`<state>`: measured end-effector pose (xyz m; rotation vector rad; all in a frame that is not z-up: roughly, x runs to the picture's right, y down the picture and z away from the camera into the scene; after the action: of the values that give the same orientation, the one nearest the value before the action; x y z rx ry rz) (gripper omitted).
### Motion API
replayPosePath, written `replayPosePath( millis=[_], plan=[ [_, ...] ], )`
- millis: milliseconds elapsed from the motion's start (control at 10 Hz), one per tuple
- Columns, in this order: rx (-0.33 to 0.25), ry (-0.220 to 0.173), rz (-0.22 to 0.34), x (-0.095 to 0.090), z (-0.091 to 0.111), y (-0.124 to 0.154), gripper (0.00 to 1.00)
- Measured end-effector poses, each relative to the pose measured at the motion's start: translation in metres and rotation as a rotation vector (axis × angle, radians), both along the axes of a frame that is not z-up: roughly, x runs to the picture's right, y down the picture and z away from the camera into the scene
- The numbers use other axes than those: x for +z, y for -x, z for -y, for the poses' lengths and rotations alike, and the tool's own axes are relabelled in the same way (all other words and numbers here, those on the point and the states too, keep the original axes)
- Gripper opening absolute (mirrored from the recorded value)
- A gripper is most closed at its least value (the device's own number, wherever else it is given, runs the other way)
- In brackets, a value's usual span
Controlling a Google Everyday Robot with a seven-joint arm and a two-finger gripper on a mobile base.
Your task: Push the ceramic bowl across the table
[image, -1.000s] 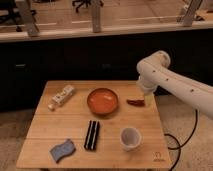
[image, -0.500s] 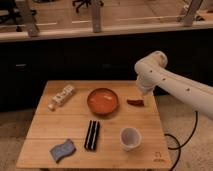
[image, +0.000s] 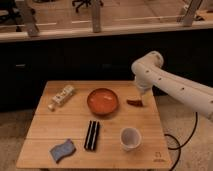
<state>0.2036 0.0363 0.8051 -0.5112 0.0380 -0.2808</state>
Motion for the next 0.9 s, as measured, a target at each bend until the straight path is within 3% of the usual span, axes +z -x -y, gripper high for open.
replayPosePath(
  millis=[900],
  plan=[
    [-0.016,0.017,-0.03,0.02,-0.002,0.01,0.8]
  ],
)
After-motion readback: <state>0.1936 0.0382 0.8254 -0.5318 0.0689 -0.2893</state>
